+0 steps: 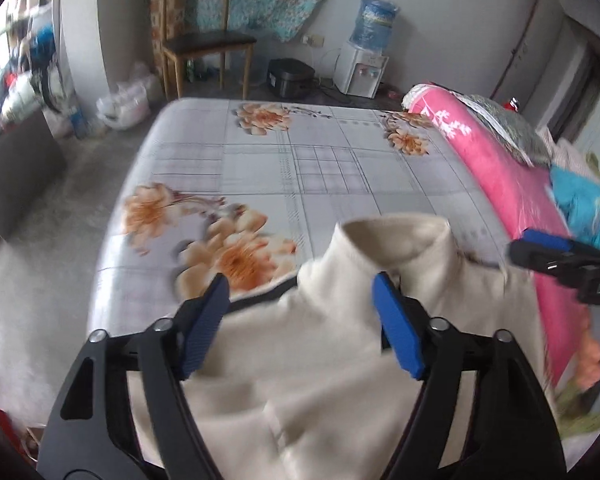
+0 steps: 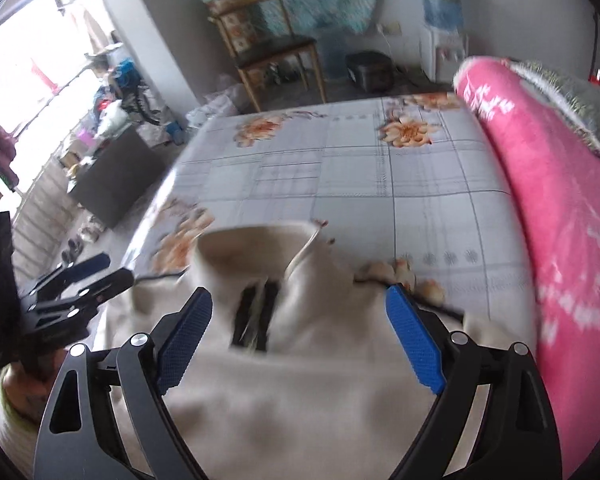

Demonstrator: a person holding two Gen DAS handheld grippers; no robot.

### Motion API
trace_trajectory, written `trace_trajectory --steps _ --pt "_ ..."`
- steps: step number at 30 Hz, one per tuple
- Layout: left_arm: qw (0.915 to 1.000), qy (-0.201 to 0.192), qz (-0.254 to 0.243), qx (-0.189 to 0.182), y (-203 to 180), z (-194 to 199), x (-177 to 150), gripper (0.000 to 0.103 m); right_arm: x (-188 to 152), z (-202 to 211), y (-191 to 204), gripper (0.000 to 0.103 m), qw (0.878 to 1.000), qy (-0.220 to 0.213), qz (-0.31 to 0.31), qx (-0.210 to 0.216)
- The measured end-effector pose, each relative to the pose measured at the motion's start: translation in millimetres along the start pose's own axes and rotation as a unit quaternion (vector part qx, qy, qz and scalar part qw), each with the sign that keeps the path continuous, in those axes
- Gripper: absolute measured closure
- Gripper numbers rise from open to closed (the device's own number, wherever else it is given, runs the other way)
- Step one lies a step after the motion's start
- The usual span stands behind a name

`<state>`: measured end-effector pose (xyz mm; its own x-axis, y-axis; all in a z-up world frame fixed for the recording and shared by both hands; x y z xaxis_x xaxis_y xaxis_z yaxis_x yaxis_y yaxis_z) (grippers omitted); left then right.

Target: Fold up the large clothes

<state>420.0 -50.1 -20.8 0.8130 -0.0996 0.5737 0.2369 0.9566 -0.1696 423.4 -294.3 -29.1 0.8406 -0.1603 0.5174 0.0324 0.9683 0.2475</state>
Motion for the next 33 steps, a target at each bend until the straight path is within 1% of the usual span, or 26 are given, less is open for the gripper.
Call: trace_trajectory --steps 2,4,7,8,9,10,12,13,14,15,16,17,18,22,26,29,31,33 --pt "0.9998 0.016 0.005 -0.008 -2.6 -22.8 9.0 0.04 9.9 -23.9 -7.1 0.017 1.0 0.018 -0.01 -0.006" --pt "0.9996 0.028 0.005 -0.004 -5.9 -40.4 12.8 0.044 16.3 -51.3 -15.9 0.017 0.999 0.041 -0.024 -0.007" --pt "0.9991 0.041 0.001 -0.006 -11.4 -63.0 15.5 0.046 15.4 -80.8 -26.4 0.017 0.997 0.071 -0.041 -0.003" --pt "0.9989 0.047 0.0 -0.01 -14.8 -70.4 15.9 0.05 12.4 -87.5 -28.7 0.018 0.996 0.079 -0.043 -0.002" --pt "0.9986 0.051 0.0 -0.014 -16.8 -75.1 15.3 0.054 9.5 -91.8 -30.2 0.022 0.995 0.085 -0.044 0.0" --pt "0.9984 0.054 -0.002 -0.015 -18.0 -78.3 14.4 0.056 6.2 -93.8 -30.5 0.024 0.995 0.088 -0.045 0.002" --pt "0.9979 0.062 -0.009 -0.02 -21.7 -82.4 10.7 0.072 -0.2 -92.5 -29.5 0.038 0.995 0.091 -0.039 0.008" --pt "0.9975 0.065 -0.015 -0.025 -24.7 -82.8 8.2 0.076 -2.3 -88.8 -27.9 0.042 0.996 0.088 -0.032 0.008" --pt "0.9973 0.064 -0.02 -0.029 -26.0 -81.3 6.6 0.084 -3.5 -84.2 -26.0 0.052 0.996 0.083 -0.021 0.008" --pt "0.9972 0.061 -0.031 -0.029 -29.2 -78.3 4.5 0.088 -4.8 -78.0 -23.1 0.066 0.997 0.078 -0.011 0.009" --pt "0.9972 0.058 -0.038 -0.026 -30.3 -75.8 3.8 0.09 -4.3 -74.1 -21.6 0.071 0.997 0.075 -0.006 0.011" --pt "0.9973 0.052 -0.044 -0.027 -31.9 -70.3 1.8 0.092 -6.7 -65.7 -16.2 0.082 0.997 0.069 0.005 0.016" --pt "0.9973 0.044 -0.048 -0.034 -33.5 -62.1 -0.4 0.093 -6.5 -60.7 -13.9 0.087 0.998 0.066 0.012 0.016" --pt "0.9965 0.019 -0.061 -0.054 -37.3 -27.1 -11.3 0.094 -17.0 -26.7 0.7 0.089 0.998 0.038 0.057 0.007" --pt "0.9943 0.007 -0.085 -0.064 -44.0 3.7 -30.0 0.094 -36.1 3.6 5.3 0.091 0.996 0.021 0.083 0.009" --pt "0.9926 0.007 -0.103 -0.065 -49.5 19.1 -52.7 0.094 -65.0 15.2 6.1 0.092 0.995 0.026 0.097 0.006" --pt "0.9915 0.019 -0.108 -0.069 -52.4 22.1 -71.7 0.094 -89.3 14.2 2.6 0.092 0.994 0.042 0.104 0.0" --pt "0.9905 0.036 -0.115 -0.066 -54.2 18.5 -90.7 0.094 -106.4 12.3 -1.5 0.092 0.992 0.056 0.11 0.0"
Point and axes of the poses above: each gripper's, at about its wrist camera, not at the fingertips, and z roughly against the way its jaws point, y to its left, x to its top, the point moved 6 cm from there along -z, roughly the way its jaws point, and after that the axes turned 1 degree about -z, right-handed, at the moved point
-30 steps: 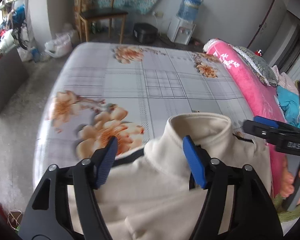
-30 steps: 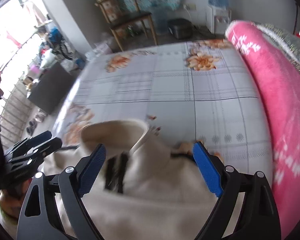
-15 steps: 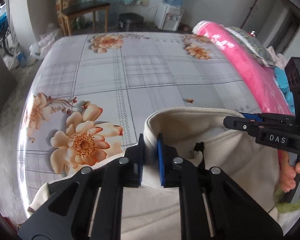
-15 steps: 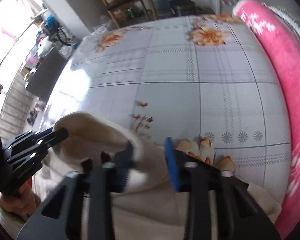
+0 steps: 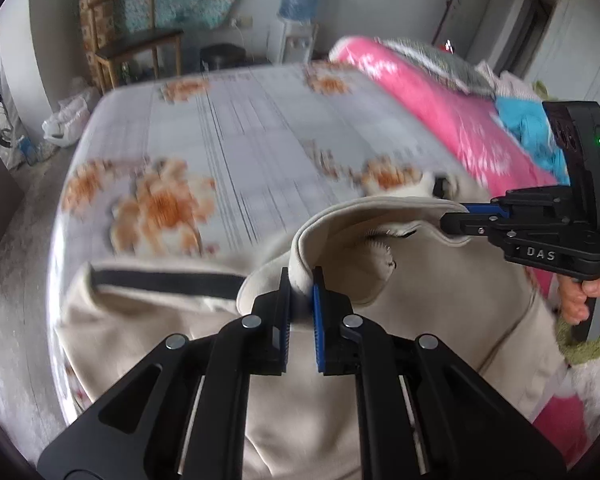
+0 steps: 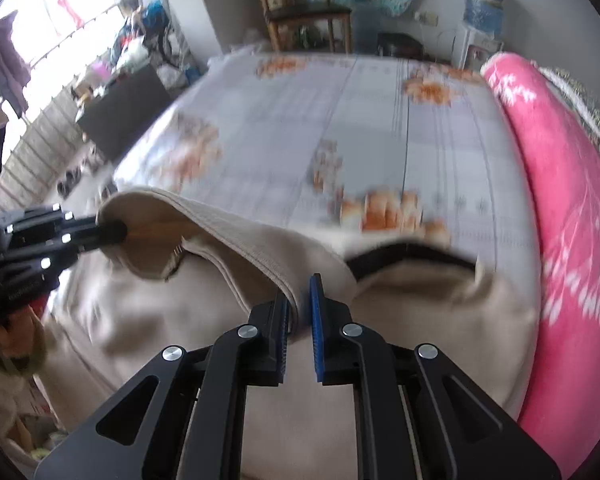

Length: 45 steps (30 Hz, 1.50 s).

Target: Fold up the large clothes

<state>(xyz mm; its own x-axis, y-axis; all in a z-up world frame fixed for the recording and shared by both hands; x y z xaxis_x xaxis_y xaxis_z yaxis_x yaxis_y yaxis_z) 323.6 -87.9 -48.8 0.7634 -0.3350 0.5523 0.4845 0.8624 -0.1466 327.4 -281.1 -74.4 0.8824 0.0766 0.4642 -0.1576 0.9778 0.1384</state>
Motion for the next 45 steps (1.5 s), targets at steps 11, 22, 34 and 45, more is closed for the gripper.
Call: trace_trajectory --steps 11,22,34,45 --pt "0.9992 0.036 -0.006 0.013 0.6 -17.0 -39.9 0.089 29.4 47.2 34.9 0.065 0.992 -0.073 -0.012 0.104" --pt "0.9985 -0.036 0.033 -0.024 10.7 46.5 -30.5 0.072 -17.4 -37.8 43.6 0.065 0.994 0.023 -0.045 0.099" --pt "0.9985 0.045 0.024 0.019 -5.3 -39.2 -27.5 0.072 -8.7 -17.3 28.9 0.063 0.999 -0.009 -0.029 0.02" --pt "0.9978 0.055 0.032 0.017 2.1 -24.9 -39.0 0.072 -55.4 9.8 5.2 0.063 0.997 -0.003 -0.066 -0.032"
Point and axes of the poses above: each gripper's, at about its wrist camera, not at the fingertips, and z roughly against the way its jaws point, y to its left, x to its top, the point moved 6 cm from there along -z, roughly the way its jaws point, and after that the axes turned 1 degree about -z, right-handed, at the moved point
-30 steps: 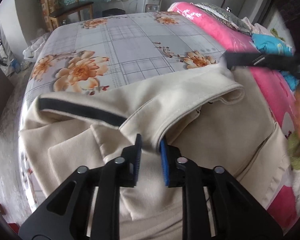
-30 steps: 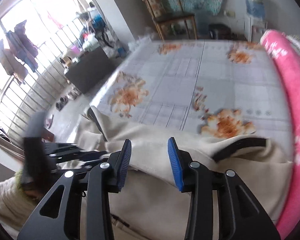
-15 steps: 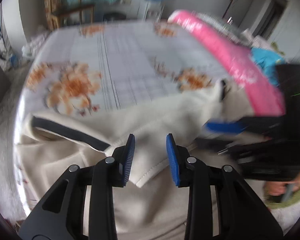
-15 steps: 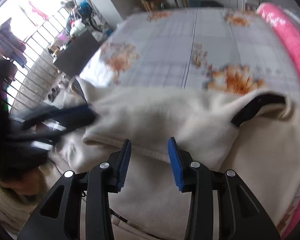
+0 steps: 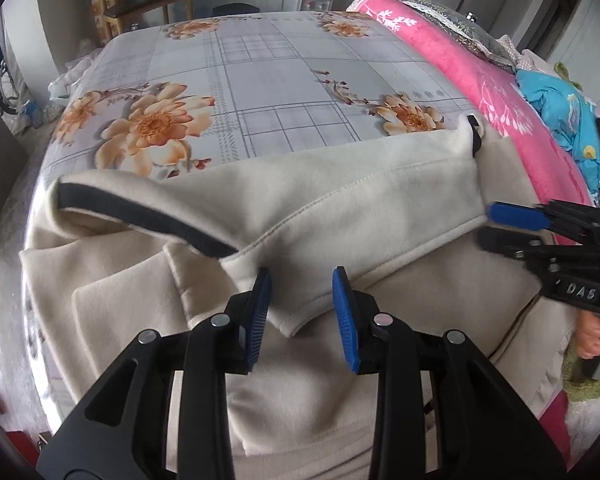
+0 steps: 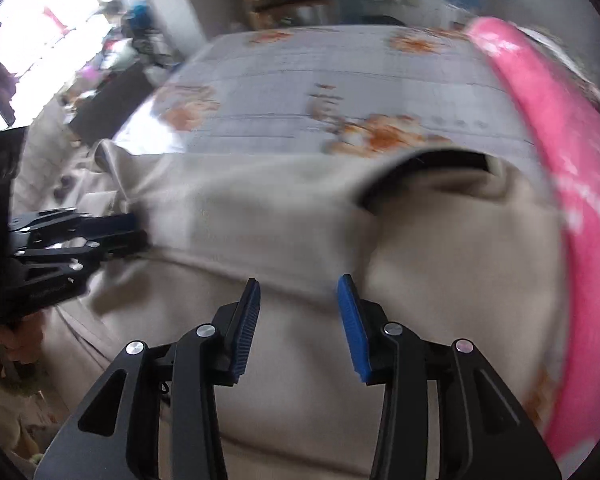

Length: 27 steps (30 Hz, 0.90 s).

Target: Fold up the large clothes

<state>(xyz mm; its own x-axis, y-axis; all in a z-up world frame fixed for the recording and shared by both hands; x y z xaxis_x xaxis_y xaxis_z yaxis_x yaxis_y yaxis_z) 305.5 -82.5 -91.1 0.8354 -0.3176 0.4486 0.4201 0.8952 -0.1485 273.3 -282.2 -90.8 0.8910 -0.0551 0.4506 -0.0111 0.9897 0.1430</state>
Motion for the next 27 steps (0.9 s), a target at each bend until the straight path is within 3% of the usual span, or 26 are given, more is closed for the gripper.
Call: trace_trajectory --steps 1,7,12,17,20,23,27 --pt "1.0 -0.004 0.004 0.0 0.8 6.0 -1.3 0.072 -3.2 9.1 -2.5 0.062 1.0 -0.005 -0.008 0.007" --pt "0.9977 -0.055 0.038 -0.013 16.2 63.2 -21.7 0.066 -28.9 67.6 3.1 0.037 0.998 -0.046 -0.015 0.032" --pt "0.9914 -0.108 0.073 -0.012 40.2 124.5 -71.7 0.059 -61.2 88.2 35.8 0.024 0.995 -0.065 0.006 0.072" --pt "0.9859 -0.125 0.111 0.009 61.8 155.9 -132.9 0.056 -106.8 69.9 63.3 0.023 0.995 -0.044 0.016 0.089" --pt "0.9836 -0.119 0.135 0.016 73.3 157.7 -164.0 0.056 -128.3 52.0 72.3 0.023 0.997 -0.026 0.018 0.076" --pt "0.9816 -0.113 0.152 0.023 81.7 152.4 -183.5 0.056 -141.9 34.8 74.2 0.023 0.998 -0.008 0.02 0.058" --pt "0.9803 -0.106 0.165 0.023 91.1 137.3 -191.1 0.056 -143.4 32.3 76.2 0.022 0.998 -0.017 0.028 0.05"
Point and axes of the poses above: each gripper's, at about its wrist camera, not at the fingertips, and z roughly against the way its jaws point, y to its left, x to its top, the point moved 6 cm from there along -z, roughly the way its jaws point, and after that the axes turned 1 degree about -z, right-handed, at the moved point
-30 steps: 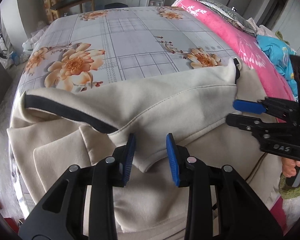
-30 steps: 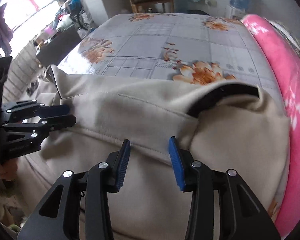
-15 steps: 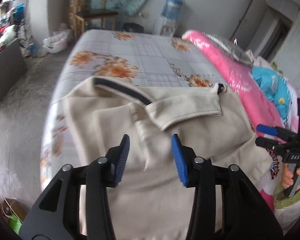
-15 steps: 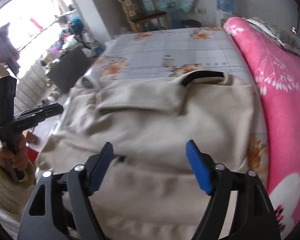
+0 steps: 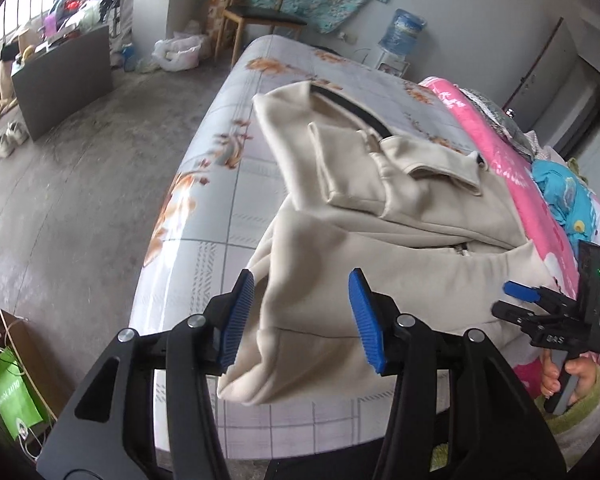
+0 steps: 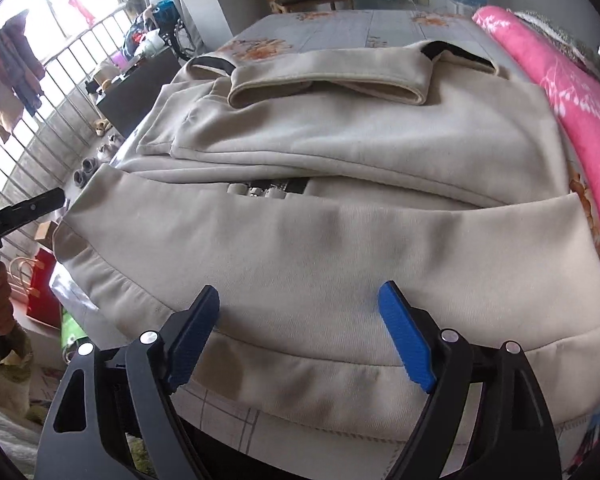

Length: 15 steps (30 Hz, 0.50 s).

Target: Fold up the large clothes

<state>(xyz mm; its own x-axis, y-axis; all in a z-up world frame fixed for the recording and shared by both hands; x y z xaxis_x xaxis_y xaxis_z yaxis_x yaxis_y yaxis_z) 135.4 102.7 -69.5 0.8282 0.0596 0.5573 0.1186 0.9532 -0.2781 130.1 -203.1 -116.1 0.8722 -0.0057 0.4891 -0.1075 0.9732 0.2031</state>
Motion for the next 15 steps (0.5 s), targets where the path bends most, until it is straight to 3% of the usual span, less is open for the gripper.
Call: trace_trajectory --steps 6,15 --pt "0.9998 0.014 0.015 -0.002 15.4 -35.1 4.1 0.058 2.0 -0.6 0.1 0.021 1.0 0.004 -0.004 -0.002" --pt "0.997 -0.007 -0.007 -0.077 -0.8 -34.9 15.6 0.058 2.5 -3.5 3.4 0.021 1.0 0.009 -0.008 -0.017"
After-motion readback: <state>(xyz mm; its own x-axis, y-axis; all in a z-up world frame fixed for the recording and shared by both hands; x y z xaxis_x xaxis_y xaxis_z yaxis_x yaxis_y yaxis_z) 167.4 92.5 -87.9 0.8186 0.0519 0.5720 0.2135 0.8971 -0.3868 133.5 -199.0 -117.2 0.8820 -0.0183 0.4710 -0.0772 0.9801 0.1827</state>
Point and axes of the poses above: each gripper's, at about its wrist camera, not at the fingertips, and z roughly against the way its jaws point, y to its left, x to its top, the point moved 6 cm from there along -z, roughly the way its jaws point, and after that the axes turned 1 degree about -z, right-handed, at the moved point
